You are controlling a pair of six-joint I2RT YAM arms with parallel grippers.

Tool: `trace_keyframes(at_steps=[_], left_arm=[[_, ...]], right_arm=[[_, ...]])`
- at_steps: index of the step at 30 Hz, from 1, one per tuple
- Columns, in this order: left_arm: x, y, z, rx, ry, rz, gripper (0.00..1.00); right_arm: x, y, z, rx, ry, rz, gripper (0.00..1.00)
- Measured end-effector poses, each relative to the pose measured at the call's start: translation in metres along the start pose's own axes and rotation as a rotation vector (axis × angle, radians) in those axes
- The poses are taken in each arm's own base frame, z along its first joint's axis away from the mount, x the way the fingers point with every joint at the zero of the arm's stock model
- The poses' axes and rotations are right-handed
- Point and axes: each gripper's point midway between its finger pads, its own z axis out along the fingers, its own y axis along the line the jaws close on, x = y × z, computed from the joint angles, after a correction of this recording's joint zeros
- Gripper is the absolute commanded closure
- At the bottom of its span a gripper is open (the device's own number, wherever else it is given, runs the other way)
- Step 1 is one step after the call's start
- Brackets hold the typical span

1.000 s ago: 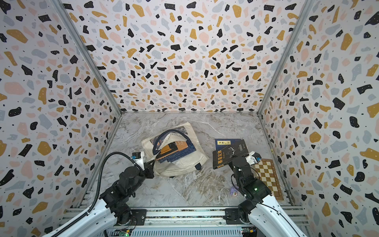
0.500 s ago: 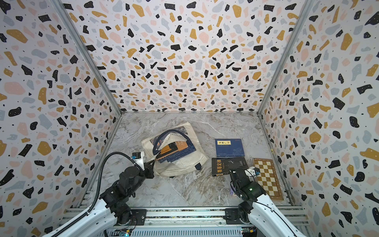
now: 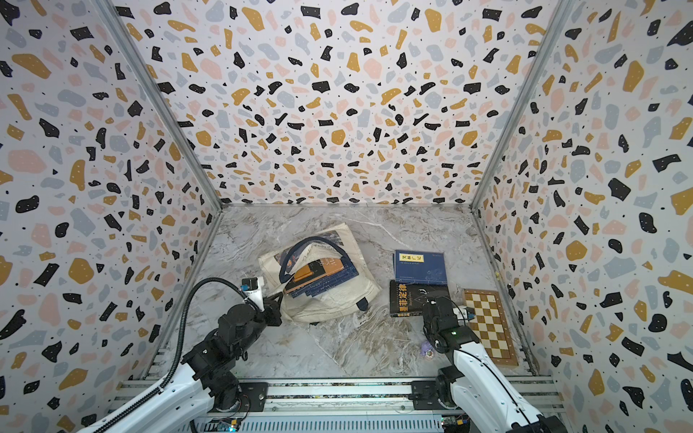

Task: Take out the books from the canvas bag
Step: Place the book at the center of the board.

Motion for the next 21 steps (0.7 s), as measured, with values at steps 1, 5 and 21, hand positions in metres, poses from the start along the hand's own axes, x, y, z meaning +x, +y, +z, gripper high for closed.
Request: trace_keyframes(at_steps=[1,5,21], left_arm=[[0.000,0.000,0.000,0.000,0.000,0.000,1.00],[0.000,0.000,0.000,-0.001,0.001,0.000,1.00],[0.000,0.000,0.000,-0.001,0.001,0.000,1.00]], right_arm=[[-0.001,0.001,0.002,-0.001,0.001,-0.001,1.00],[-0.004,-0.001,0.012,0.021,0.015,-0.004,1.00],[-0.008,0.000,0.022,0.022,0.059,-0.061,0.44]])
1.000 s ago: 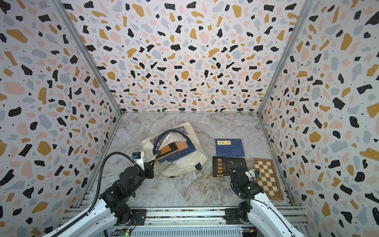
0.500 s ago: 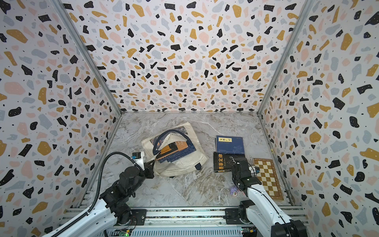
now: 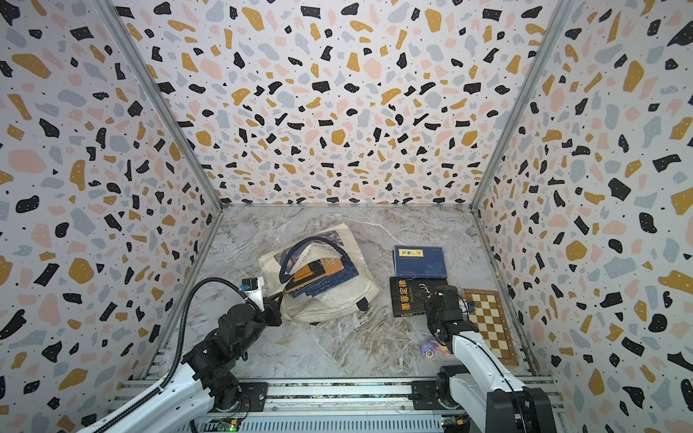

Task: Take out the books from the canvas bag
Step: Place the book at the center of the board.

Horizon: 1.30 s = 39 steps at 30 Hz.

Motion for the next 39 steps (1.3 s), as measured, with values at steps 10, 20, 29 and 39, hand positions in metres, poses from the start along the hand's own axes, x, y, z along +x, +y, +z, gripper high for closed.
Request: trace_keyframes(at_steps=[10,20,29,39], left_arm=[[0.000,0.000,0.000,0.000,0.000,0.000,1.00],[0.000,0.000,0.000,0.000,-0.001,0.000,1.00],[0.000,0.000,0.000,0.001,-0.001,0.000,1.00],[-0.004,-0.002,-0.002,0.010,-0.015,-0.005,1.00]], right_arm=[[0.000,0.010,-0.013,0.000,0.016,-0.079,0.20],[-0.012,0.041,-0.042,0.012,-0.011,-0.126,0.16],[-0.005,0.055,-0.057,-0.017,0.027,-0.183,0.17],[0.089,0.126,-0.116,-0.297,0.179,-0.463,0.22]])
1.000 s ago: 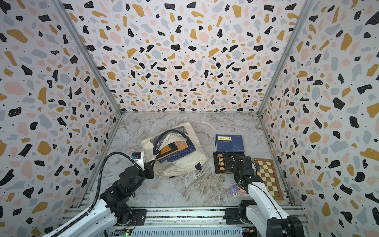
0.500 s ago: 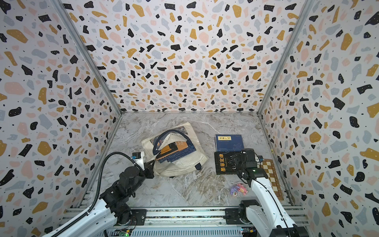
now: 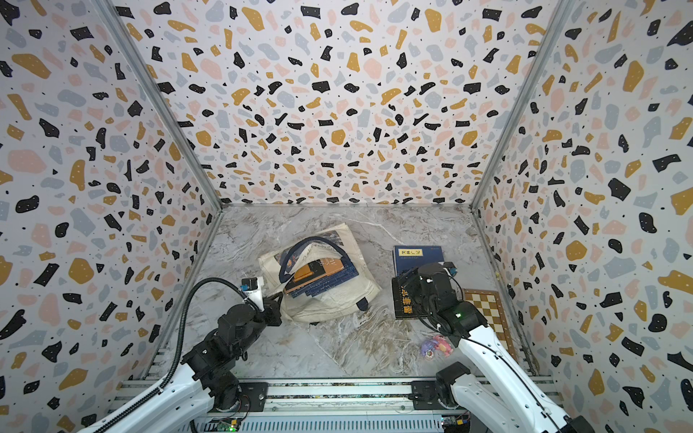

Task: Take out the books from the canvas bag
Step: Place the book at the center of the board, then pick up the book from the canvas bag.

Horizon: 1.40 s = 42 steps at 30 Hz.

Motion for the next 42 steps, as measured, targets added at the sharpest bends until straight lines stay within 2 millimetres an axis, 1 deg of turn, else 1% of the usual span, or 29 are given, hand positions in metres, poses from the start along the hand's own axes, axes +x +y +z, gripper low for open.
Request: trace_keyframes(at_steps=[3,6,9,13,15,18,22,25,28,32,35,37,42], left_arm=[[-0.002,-0.001,-0.001,0.005,-0.008,-0.002,1.00],[-0.002,-0.001,-0.001,0.007,-0.010,-0.003,1.00],[-0.003,-0.002,-0.002,0.010,-0.010,-0.002,1.00],[-0.004,-0.002,-0.003,0.015,-0.017,-0.002,1.00],[-0.005,-0.003,-0.003,0.017,-0.020,-0.002,1.00],[-0.005,-0.003,-0.003,0.017,-0.021,0.001,1.00],[-0.005,-0.003,-0.003,0.018,-0.021,0.005,1.00],[-0.005,-0.003,-0.003,0.020,-0.020,0.010,1.00],[-0.005,-0.003,-0.003,0.019,-0.019,0.012,1.00],[-0.005,-0.003,-0.003,0.019,-0.019,0.013,1.00],[-0.005,-0.003,-0.003,0.019,-0.019,0.014,1.00],[-0.005,-0.003,-0.003,0.019,-0.019,0.016,1.00],[-0.005,-0.003,-0.003,0.019,-0.018,0.017,1.00]], right_arm=[[0.032,0.020,-0.002,-0.058,0.052,-0.073,0.22],[0.065,0.034,0.005,-0.090,0.104,-0.139,0.23],[0.102,0.043,0.020,-0.101,0.162,-0.210,0.24],[0.146,0.050,0.042,-0.083,0.225,-0.308,0.25],[0.163,0.061,0.051,-0.094,0.242,-0.340,0.26],[0.179,0.081,0.061,-0.124,0.255,-0.365,0.27],[0.191,0.103,0.078,-0.143,0.252,-0.391,0.29],[0.199,0.114,0.091,-0.146,0.250,-0.407,0.30],[0.206,0.119,0.104,-0.140,0.253,-0.419,0.31],[0.215,0.120,0.121,-0.122,0.266,-0.440,0.32],[0.213,0.120,0.134,-0.110,0.259,-0.445,0.35],[0.209,0.119,0.141,-0.106,0.255,-0.439,0.37],[0.198,0.116,0.159,-0.100,0.242,-0.419,0.40]])
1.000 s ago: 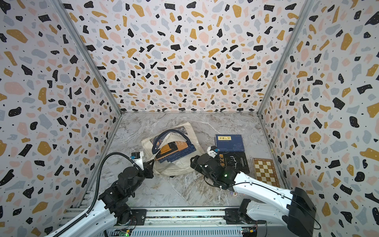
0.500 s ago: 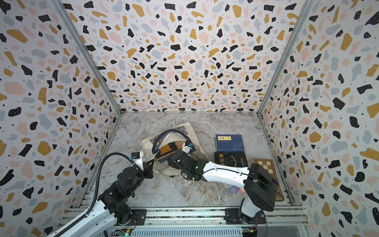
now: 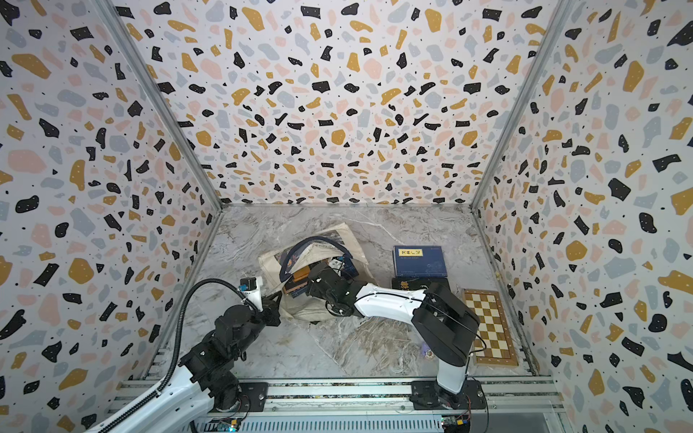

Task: Take out the books from the canvas bag
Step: Pick up the book from the canvas bag.

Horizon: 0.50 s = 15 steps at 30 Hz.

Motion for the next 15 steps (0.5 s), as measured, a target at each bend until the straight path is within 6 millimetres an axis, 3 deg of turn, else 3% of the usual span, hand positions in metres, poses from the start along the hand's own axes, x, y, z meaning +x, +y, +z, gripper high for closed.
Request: trace_keyframes(at_steps=[4,8,15], left_arm=[[0.000,0.000,0.000,-0.001,0.001,0.001,1.00],[0.001,0.000,0.001,-0.001,0.002,0.001,1.00],[0.000,0.000,0.001,0.000,0.002,0.003,1.00]], right_arm=[[-0.004,-0.005,0.010,0.005,-0.005,-0.001,0.44],[-0.010,-0.005,0.017,-0.001,-0.013,-0.001,0.55],[-0.014,-0.004,0.021,-0.009,-0.015,-0.023,0.64]])
